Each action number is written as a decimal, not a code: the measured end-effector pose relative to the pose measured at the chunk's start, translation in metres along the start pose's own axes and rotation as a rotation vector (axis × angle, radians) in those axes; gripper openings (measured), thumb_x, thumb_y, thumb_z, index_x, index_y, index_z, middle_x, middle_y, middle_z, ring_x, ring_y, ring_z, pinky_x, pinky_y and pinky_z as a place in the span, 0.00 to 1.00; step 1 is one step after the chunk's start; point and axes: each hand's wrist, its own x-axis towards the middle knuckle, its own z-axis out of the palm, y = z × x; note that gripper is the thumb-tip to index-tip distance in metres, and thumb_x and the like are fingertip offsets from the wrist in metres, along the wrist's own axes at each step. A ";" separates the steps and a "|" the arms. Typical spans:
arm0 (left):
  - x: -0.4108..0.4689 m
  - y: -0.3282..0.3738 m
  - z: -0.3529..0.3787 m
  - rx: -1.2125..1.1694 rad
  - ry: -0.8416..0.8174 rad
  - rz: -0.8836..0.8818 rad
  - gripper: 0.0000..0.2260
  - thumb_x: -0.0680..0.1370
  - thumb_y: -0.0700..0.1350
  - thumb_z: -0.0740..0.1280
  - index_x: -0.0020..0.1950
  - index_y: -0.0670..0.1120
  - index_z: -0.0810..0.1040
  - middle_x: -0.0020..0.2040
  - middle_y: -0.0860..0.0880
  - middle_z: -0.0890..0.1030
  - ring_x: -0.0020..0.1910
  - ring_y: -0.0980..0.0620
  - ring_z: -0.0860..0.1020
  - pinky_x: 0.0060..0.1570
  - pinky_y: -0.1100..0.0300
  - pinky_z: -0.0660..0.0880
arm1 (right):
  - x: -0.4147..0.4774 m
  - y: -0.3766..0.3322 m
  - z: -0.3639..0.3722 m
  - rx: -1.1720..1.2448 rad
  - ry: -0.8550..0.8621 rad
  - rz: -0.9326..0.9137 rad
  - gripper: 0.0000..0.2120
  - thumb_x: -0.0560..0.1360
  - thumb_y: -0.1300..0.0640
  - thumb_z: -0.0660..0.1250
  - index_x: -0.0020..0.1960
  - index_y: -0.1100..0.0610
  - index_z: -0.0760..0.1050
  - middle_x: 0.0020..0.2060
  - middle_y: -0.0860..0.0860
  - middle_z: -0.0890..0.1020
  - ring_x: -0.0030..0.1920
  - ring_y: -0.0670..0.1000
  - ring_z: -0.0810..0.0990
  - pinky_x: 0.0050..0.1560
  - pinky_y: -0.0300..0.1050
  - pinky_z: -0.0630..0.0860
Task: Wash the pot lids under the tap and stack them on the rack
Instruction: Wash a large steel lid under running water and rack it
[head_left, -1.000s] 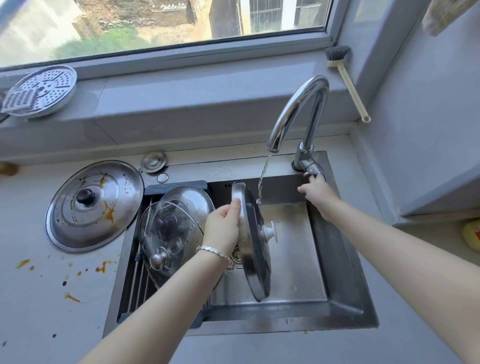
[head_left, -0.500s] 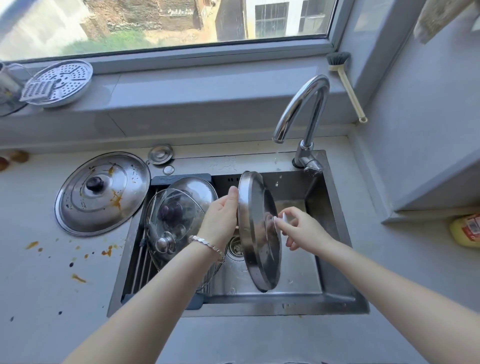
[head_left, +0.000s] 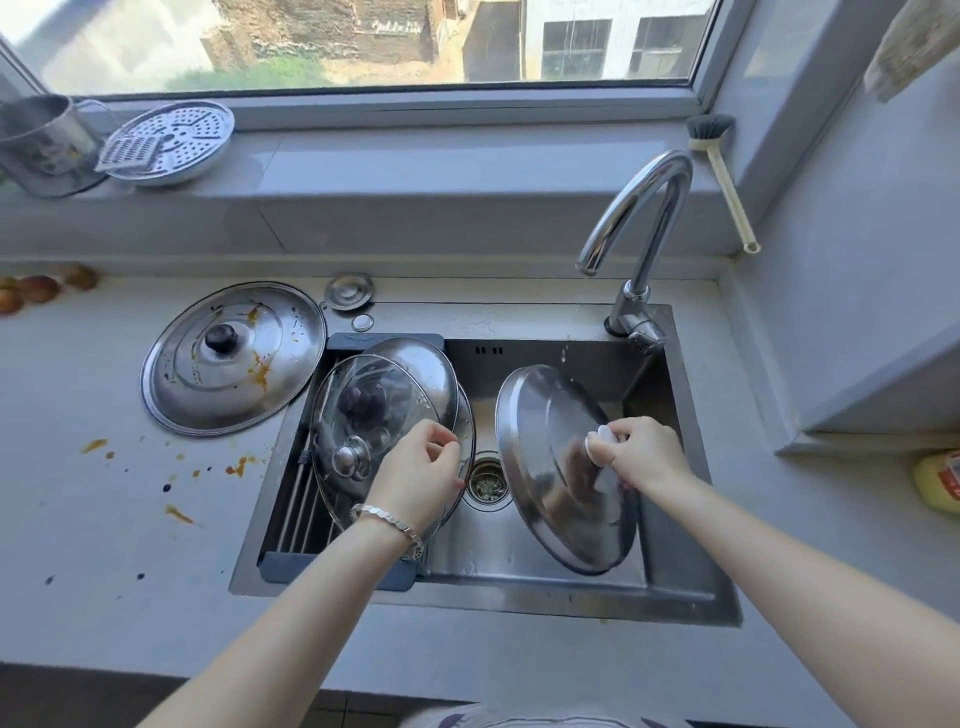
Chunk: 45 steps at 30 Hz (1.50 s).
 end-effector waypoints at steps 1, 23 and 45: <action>0.000 -0.002 -0.001 -0.005 0.002 -0.005 0.06 0.77 0.43 0.59 0.41 0.51 0.71 0.44 0.47 0.82 0.33 0.58 0.81 0.30 0.62 0.67 | 0.000 -0.002 0.001 0.028 -0.004 0.010 0.15 0.66 0.50 0.65 0.26 0.57 0.68 0.23 0.50 0.70 0.25 0.54 0.73 0.29 0.42 0.69; 0.031 -0.095 -0.140 -0.045 0.237 -0.147 0.08 0.77 0.42 0.60 0.39 0.53 0.70 0.38 0.50 0.81 0.41 0.48 0.82 0.45 0.55 0.75 | 0.003 -0.264 0.128 -0.761 -0.043 -0.676 0.17 0.73 0.42 0.62 0.47 0.55 0.77 0.42 0.52 0.80 0.48 0.55 0.79 0.38 0.42 0.69; 0.126 -0.149 -0.188 0.009 0.200 -0.173 0.05 0.77 0.41 0.59 0.47 0.47 0.74 0.48 0.46 0.81 0.44 0.47 0.77 0.42 0.57 0.74 | 0.042 -0.318 0.177 -0.808 -0.064 -0.644 0.18 0.78 0.45 0.56 0.60 0.56 0.70 0.56 0.55 0.74 0.54 0.57 0.76 0.45 0.46 0.68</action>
